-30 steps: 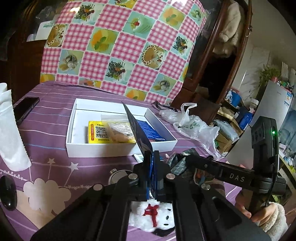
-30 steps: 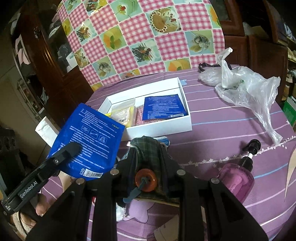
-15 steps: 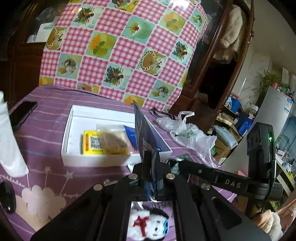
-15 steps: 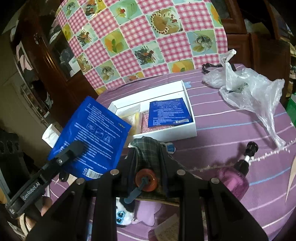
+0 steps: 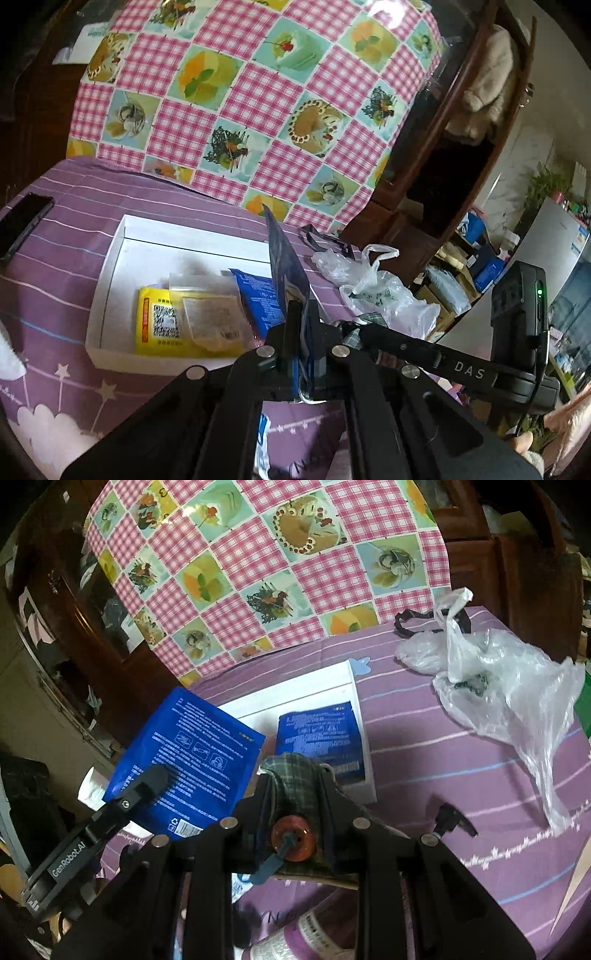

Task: Organize soft objects
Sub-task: 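Lower the large blue packet into the white box and open the left gripper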

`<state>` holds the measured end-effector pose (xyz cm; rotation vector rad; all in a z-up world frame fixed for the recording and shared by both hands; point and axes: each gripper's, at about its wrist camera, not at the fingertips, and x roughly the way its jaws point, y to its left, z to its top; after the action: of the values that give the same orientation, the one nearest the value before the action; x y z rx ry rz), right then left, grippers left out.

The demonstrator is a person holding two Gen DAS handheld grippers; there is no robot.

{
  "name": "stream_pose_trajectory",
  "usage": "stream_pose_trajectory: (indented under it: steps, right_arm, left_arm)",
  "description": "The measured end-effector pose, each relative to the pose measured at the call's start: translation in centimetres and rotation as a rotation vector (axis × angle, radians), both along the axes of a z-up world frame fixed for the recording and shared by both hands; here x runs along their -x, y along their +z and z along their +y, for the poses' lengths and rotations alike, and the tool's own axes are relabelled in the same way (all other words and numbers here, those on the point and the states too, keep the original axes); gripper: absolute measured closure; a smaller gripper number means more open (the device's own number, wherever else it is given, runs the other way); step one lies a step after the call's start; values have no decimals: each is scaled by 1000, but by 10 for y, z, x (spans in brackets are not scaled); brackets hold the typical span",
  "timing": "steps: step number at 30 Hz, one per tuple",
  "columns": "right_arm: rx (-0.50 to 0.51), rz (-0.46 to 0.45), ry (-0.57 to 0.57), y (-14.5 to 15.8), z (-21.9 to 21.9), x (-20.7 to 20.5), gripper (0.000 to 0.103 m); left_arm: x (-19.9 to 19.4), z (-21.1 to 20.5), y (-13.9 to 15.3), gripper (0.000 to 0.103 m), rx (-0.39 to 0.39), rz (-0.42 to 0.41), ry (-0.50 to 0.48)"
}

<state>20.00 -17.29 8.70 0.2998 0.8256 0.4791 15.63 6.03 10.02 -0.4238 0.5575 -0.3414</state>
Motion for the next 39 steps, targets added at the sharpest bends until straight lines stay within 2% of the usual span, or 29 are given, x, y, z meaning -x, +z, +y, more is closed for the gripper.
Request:
stream_pose_trajectory:
  steps: [6,11,14,16,20,23,27,28,32,39]
  right_arm:
    - [-17,25,-39,-1,-3,-14,76]
    - [-48,58,-78,-10,-15,-15,76]
    - [-46,65,-77,-14,-18,-15,76]
    - [-39,63,-74,-14,-17,-17,76]
    - [-35,55,-65,-15,-14,-17,76]
    - [-26,51,-63,-19,-11,-17,76]
    - [-29,61,-58,-24,-8,-17,76]
    - [-31,63,-56,-25,-7,-17,76]
    - [-23,51,-49,-24,-5,-15,76]
    - [-19,34,-30,-18,-1,-11,76]
  left_arm:
    - [-19,1,-1,102,12,-1,5]
    - [-32,1,-18,102,63,36,7]
    - [-34,-1,-31,102,60,52,17]
    - [-37,1,-37,102,40,70,35]
    - [-40,11,-44,102,58,87,89]
    - [-49,22,-56,102,96,131,140]
    - [-62,38,-78,102,213,204,156]
    - [-62,41,-79,102,230,199,157]
    - [-61,39,-75,101,163,201,200]
    - [-56,54,-73,98,90,191,341]
